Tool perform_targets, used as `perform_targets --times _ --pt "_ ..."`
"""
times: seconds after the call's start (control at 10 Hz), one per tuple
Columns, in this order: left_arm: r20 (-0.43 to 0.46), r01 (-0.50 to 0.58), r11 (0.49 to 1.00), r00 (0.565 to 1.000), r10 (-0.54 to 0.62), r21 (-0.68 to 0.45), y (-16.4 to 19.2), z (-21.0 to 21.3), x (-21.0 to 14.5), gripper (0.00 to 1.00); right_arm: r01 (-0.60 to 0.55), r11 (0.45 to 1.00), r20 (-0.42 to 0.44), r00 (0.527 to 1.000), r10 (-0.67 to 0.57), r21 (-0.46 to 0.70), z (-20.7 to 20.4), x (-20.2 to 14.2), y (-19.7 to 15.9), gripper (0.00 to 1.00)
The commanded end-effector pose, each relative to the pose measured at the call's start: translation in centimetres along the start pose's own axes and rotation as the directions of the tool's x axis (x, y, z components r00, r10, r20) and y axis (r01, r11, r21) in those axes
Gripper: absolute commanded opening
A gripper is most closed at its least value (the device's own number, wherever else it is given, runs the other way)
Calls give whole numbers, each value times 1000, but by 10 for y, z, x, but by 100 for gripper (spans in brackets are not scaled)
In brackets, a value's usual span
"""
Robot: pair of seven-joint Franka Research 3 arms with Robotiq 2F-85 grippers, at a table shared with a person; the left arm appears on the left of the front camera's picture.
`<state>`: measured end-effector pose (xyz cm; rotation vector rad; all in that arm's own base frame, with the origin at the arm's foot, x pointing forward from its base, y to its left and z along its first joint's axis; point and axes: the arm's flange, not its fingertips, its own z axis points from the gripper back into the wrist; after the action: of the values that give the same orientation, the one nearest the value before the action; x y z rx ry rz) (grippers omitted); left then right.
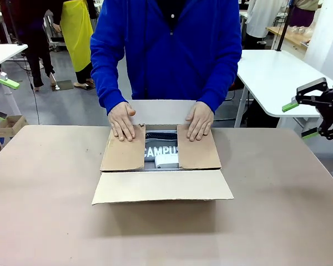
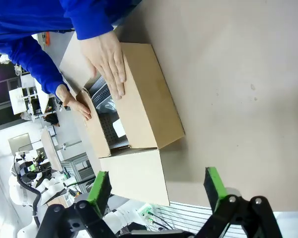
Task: Pack the gift set into the box.
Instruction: Press and hold the closed box until the human finishes sealing it.
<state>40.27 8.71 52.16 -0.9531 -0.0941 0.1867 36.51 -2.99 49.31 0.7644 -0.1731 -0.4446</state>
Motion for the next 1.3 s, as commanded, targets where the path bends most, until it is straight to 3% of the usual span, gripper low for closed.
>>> perform_targets --times 0.0,1.2 --pt "-2 -3 1000 1000 3 11 0 1 -2 100 -12 1000 -4 1000 12 -19 3 2 -1 100" --pt "-2 -3 1000 1000 3 11 0 1 -2 100 -12 1000 -4 1000 12 -19 3 2 -1 100"
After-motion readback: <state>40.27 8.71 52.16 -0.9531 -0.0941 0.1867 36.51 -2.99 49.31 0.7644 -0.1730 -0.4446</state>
